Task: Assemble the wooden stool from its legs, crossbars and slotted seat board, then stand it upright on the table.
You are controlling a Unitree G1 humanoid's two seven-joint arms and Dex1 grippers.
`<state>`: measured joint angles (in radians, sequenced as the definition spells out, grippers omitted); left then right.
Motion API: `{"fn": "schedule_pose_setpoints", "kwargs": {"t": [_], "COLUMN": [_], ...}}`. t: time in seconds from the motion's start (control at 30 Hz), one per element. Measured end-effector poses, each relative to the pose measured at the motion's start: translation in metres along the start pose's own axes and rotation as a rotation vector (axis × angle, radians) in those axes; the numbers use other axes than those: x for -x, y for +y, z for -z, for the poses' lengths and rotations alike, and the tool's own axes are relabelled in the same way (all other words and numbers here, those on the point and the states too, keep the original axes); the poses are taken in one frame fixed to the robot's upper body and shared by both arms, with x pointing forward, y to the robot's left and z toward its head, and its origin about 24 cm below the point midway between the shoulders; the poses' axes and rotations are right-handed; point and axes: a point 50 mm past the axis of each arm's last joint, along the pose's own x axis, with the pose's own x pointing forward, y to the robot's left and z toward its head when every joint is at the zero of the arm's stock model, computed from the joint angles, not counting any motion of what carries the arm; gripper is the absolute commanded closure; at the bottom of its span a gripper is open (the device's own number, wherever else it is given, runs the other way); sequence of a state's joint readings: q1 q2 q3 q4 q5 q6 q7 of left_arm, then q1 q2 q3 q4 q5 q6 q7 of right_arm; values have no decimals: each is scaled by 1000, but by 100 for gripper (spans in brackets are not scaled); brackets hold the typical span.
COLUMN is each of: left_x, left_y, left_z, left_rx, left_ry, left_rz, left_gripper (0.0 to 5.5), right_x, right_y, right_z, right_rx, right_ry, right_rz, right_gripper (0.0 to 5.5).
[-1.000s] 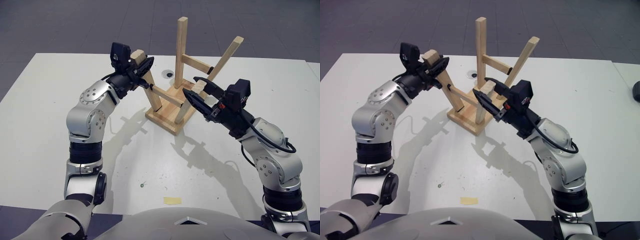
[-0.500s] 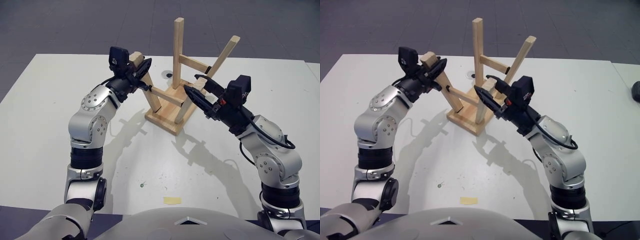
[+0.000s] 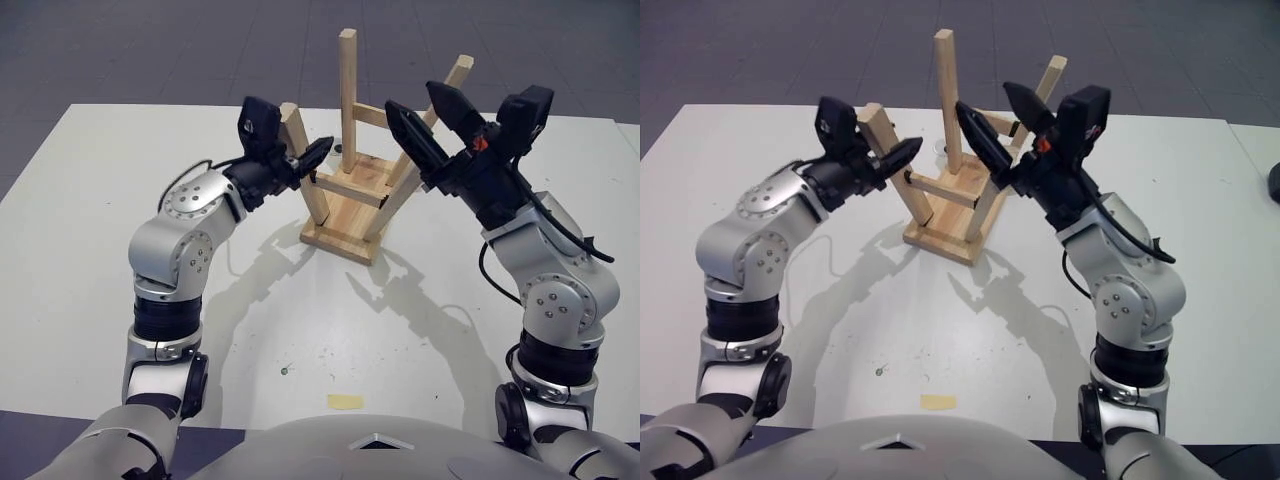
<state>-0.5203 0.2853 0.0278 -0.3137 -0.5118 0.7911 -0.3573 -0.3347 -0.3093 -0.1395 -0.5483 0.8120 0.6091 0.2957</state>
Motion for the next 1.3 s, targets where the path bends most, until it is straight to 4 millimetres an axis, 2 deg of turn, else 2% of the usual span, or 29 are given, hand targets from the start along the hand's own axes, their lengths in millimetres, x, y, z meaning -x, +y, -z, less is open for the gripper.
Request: {"fn": "schedule_pose_setpoints", "kwargs": {"t": [0.13,0.23,0.33,0.43,0.57,0.63,0.7,0.73,0.8,0.83,0.87,0.9,1.03,1.1,1.3], "left_x": [5,8,8,0,-20,-27,-35,-39,-50,-54,-57,-57,-54,-54,-53], "left_y": [-5,-11,-3,-1,-1,0,-3,-5,-4,-2,-1,-1,-3,-7,-13], "left_z": [-30,-40,-53,-78,-107,-108,-99,-92,-68,-52,-35,-31,-26,-16,-18], "left_rx": [2,-3,-27,-70,-108,-97,-85,-79,-50,-37,-32,-48,-56,-18,35], "left_ry": [-125,-163,-189,-276,-383,-390,-361,-336,-257,-203,-159,-159,-177,-160,-186], "left_rz": [80,138,96,77,64,78,118,137,138,124,109,104,96,96,81], "left_gripper": [111,63,12,12,12,12,12,12,12,12,12,12,12,12,12], "right_x": [-4,-6,-9,-20,-39,-43,-43,-43,-42,-40,-35,-27,-21,-21,-20], "right_y": [-2,-1,-2,0,11,16,19,19,14,8,0,-7,-2,0,0], "right_z": [-15,-18,-26,-42,-76,-92,-101,-99,-74,-51,-20,9,16,16,17], "right_rx": [-30,-60,-89,-107,-83,-84,-108,-118,-140,-166,-205,-226,-156,-149,-170], "right_ry": [-66,-86,-127,-194,-304,-362,-395,-387,-292,-209,-94,1,2,-5,-33], "right_rz": [22,28,56,72,20,-4,-17,-17,16,61,131,203,220,222,229], "right_gripper": [14,10,10,10,10,10,10,10,10,10,10,10,10,10,10]}}
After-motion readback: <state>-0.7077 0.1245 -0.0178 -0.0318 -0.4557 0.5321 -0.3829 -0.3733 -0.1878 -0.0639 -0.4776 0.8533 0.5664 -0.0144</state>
